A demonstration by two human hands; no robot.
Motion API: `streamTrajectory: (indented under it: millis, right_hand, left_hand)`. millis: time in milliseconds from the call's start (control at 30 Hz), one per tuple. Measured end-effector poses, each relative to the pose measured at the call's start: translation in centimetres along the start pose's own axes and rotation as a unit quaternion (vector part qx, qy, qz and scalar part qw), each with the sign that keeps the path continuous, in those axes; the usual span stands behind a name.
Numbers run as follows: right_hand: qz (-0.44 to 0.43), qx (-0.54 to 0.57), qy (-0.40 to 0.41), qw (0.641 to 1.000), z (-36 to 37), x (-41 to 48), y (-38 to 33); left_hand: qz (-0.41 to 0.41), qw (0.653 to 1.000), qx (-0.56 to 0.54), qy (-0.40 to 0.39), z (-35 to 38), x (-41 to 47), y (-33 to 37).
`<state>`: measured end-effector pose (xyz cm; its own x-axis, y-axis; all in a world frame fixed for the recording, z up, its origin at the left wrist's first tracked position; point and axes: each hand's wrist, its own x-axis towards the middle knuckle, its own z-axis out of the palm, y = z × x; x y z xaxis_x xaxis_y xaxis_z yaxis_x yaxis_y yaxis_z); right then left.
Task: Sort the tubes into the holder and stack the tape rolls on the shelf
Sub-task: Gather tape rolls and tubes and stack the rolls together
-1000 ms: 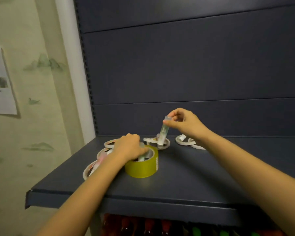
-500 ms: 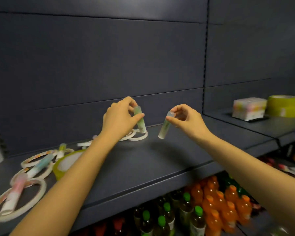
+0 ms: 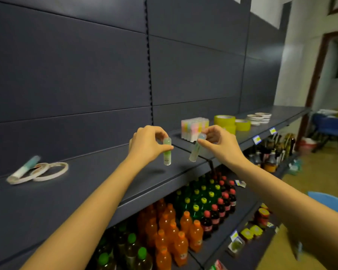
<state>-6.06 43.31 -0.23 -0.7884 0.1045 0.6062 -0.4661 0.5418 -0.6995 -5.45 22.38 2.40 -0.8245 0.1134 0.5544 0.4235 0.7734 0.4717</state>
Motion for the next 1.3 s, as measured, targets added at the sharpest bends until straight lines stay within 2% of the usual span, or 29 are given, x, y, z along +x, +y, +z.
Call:
streamTrajectory:
  millis: [300,567,933,1300]
  right_hand:
    - [0.009,-0.007,-0.002,1.000,-8.3,3.8,8.6]
    - [0.008,0.027,-0.007,1.000,-10.5,7.8,14.0]
    - [-0.044,0.023,-0.016,0.999,-7.4,15.9,20.3]
    - [-0.093,0.031,-0.094,0.991,-2.0,23.5,24.2]
  left_hand:
    - [-0.014,0.999,-0.014,0.033,10.4,4.3,6.3]
    - [-0.026,0.997,0.025,0.074,14.2,7.8,8.2]
    - [-0.049,0.993,0.036,0.101,17.5,12.8,5.7]
    - [-0.094,0.986,0.057,0.124,18.4,15.6,4.6]
